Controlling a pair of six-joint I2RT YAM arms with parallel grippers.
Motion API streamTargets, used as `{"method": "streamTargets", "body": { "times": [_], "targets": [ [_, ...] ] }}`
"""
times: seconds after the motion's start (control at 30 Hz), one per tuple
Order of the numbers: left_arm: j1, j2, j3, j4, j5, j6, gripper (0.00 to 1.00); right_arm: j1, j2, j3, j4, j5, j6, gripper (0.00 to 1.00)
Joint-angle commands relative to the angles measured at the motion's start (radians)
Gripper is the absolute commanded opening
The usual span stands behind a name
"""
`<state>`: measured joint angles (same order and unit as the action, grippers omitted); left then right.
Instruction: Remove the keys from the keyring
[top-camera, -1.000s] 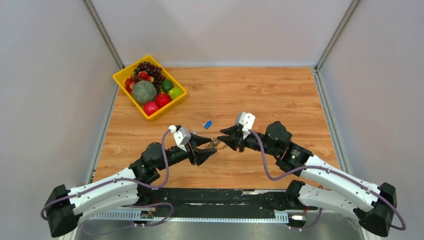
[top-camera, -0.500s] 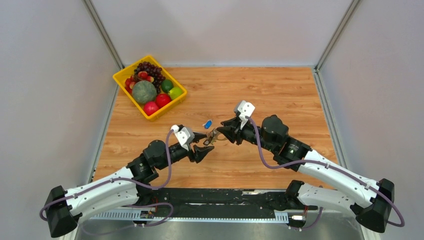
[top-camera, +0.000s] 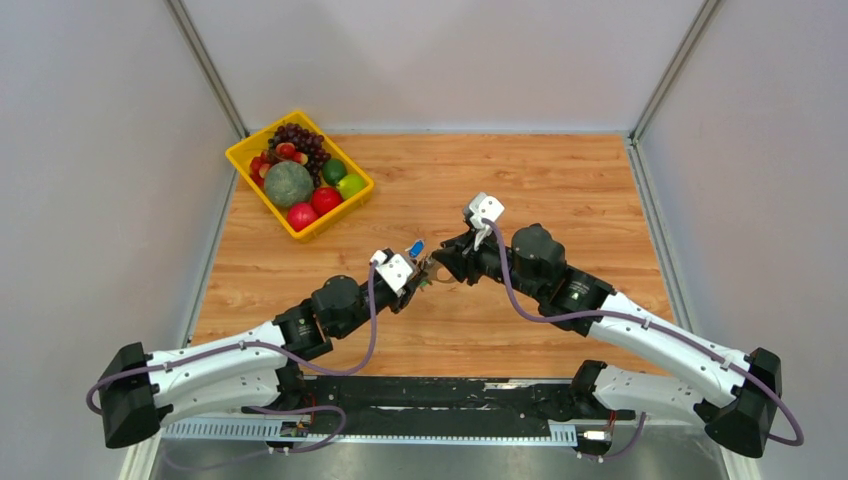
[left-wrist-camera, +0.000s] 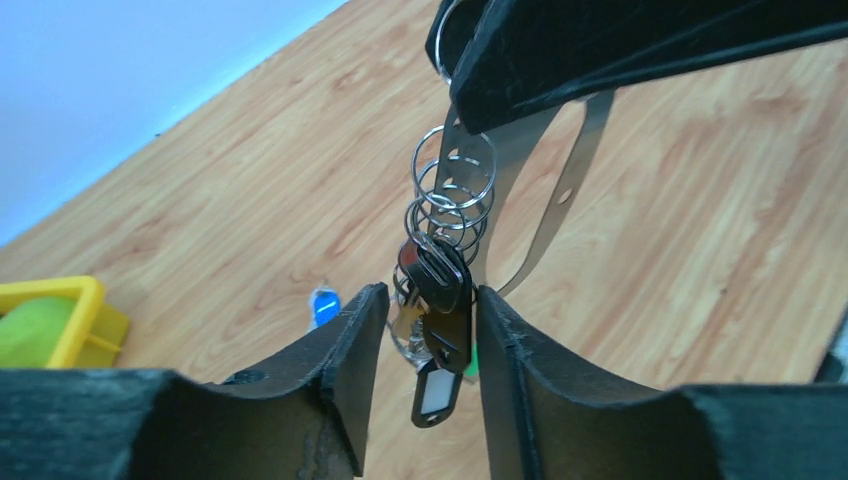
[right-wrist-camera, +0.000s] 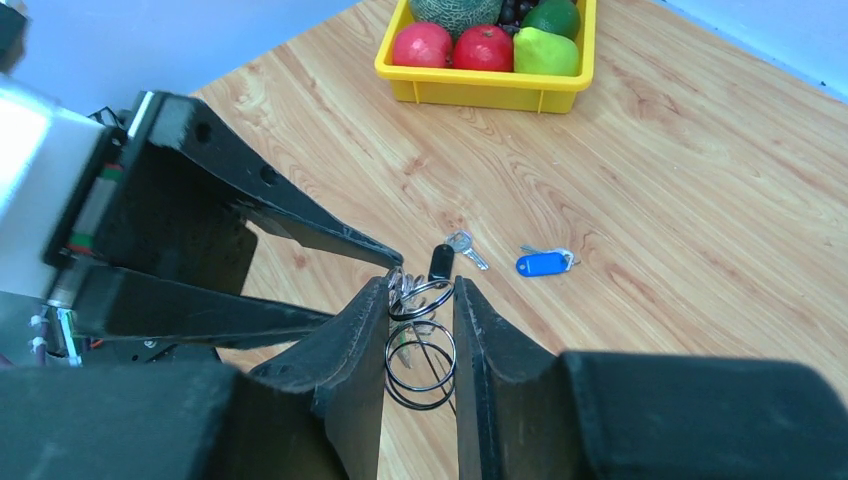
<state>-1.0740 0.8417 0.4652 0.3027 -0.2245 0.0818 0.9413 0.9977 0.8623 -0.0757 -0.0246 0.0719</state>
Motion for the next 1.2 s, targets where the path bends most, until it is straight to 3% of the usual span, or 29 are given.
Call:
{"method": "streamTargets", "body": {
  "times": [0.0, 0.17, 0.3, 0.53, 0.87, 1.17],
  "targets": [
    [-0.006, 0.036, 0.053, 0.039, -0.065, 0.06, 0.46, 0.001, -0.008, 0.061, 0.027, 0.011, 0.031, 0.0],
    [-0.006, 0.035, 0.054, 0.044, -0.082, 0.056, 0.35, 0.002, -0.014, 0.052, 0.027, 0.01, 0.028, 0.0],
    [-0.006, 0.014, 0.051, 0.036, -0.096, 0.042, 0.33, 0.001, -0.017, 0.04, 0.028, 0.007, 0.024, 0.0],
    [-0.006, -0.001, 0.054, 0.031, -0.084, 0.016, 0.4, 0.002, -0.021, 0.035, 0.027, -0.014, 0.026, 0.0],
    [-0.006, 0.005, 0.058, 0.026, -0.063, 0.007, 0.35, 0.001, -0.036, 0.02, 0.027, -0.019, 0.024, 0.0],
    [-0.006, -0.066, 0.08, -0.136, -0.027, -0.029, 0.44, 0.001, -0.058, -0.005, 0.03, -0.054, -0.091, 0.0]
  ]
}}
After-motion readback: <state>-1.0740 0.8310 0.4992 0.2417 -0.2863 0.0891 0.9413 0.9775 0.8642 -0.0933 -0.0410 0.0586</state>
